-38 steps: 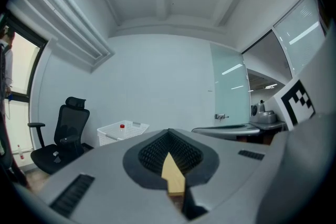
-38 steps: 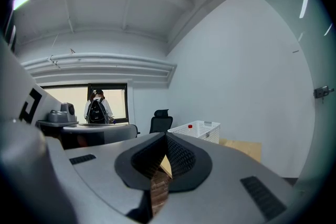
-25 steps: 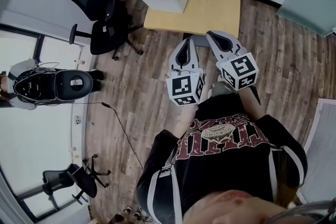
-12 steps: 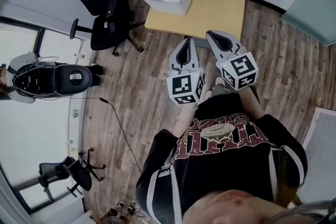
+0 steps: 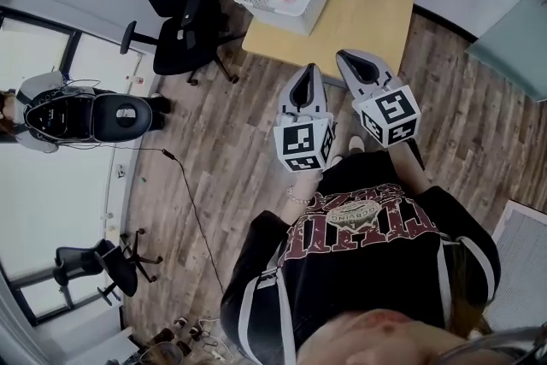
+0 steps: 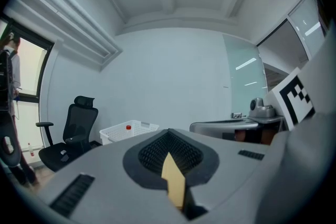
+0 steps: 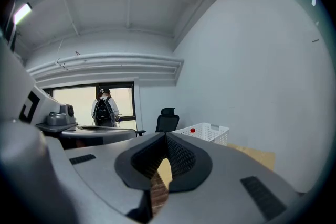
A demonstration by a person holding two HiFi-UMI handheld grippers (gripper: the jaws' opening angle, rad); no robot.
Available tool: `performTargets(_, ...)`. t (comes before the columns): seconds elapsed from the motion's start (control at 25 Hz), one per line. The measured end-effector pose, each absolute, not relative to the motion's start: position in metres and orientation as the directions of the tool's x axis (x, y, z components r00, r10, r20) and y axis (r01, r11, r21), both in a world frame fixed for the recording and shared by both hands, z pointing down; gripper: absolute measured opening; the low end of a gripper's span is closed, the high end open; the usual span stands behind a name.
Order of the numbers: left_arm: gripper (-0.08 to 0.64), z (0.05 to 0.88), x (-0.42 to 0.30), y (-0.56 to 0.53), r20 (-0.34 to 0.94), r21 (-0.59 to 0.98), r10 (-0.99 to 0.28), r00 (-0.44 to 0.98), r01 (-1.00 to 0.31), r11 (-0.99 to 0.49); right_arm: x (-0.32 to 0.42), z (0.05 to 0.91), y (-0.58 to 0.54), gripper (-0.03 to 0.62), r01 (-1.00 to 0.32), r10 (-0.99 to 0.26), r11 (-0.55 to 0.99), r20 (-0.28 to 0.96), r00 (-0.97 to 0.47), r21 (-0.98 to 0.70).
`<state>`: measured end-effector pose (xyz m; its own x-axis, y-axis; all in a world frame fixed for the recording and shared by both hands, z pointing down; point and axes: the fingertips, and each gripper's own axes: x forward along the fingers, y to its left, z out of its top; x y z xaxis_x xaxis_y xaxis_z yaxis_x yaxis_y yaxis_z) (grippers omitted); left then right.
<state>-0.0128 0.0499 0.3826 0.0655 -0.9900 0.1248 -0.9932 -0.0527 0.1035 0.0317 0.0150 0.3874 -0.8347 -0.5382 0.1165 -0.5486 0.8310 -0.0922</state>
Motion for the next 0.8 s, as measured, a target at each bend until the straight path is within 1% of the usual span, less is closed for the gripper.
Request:
performTargets(0.4, 0.048, 0.378, -0.021, 0.013, 0.115, 0.124, -0.993, -0.021, -0.992, 0.035, 0.022, 0.383, -0.026, 0.018, -0.480, -0.469, 0.874, 0.126, -0.874, -0.073)
performTargets(0.8, 0.048, 0.382, -0.020, -0.007, 0.120, 0.131, -0.992, -0.049, -0.989, 0.065, 0.023, 0.391, -0.046, 0.018, -0.461, -0.449, 0.883, 0.133, -0.884, -0.082)
